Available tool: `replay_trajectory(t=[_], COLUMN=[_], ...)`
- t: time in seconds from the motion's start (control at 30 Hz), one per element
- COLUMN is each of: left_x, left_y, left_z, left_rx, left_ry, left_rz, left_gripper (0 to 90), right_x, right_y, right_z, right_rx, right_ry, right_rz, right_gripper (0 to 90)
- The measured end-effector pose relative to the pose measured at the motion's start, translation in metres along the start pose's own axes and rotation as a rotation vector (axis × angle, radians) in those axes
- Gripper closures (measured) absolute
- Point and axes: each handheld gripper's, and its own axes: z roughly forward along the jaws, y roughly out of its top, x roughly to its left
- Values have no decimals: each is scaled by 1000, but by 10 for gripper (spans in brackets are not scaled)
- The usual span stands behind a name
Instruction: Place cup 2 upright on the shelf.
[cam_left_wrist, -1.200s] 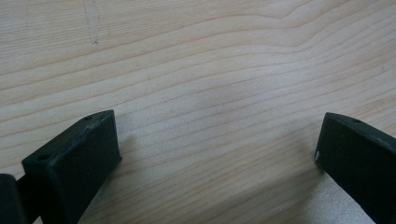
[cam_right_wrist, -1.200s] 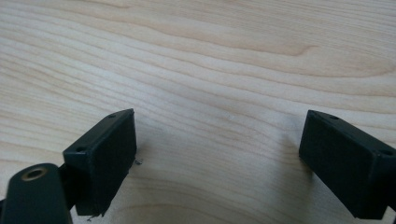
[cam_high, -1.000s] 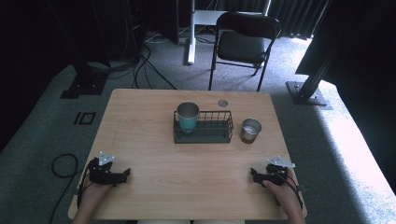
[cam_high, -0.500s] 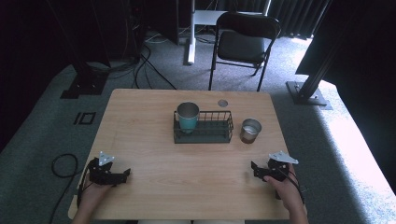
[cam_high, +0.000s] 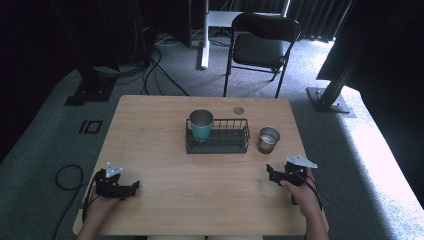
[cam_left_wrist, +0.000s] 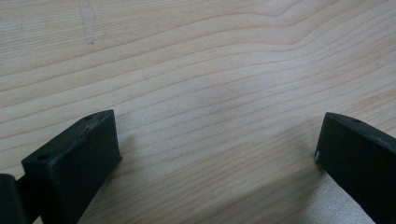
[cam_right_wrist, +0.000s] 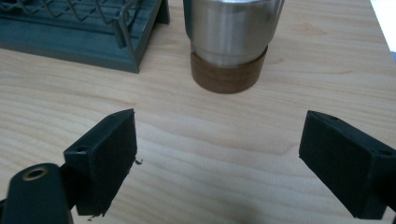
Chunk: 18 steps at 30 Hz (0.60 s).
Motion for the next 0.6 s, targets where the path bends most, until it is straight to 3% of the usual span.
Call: replay_trajectory(t=[0.6], left_x=[0], left_y=[0], left_z=[0], left_rx=[-1], left_ry=[0], left_rz=[-1], left_gripper=[3], right_x=[-2], right_y=[22], right_z=[19], right_rx=[-63], right_ry=[-31], right_rz=[17], right_gripper=[110])
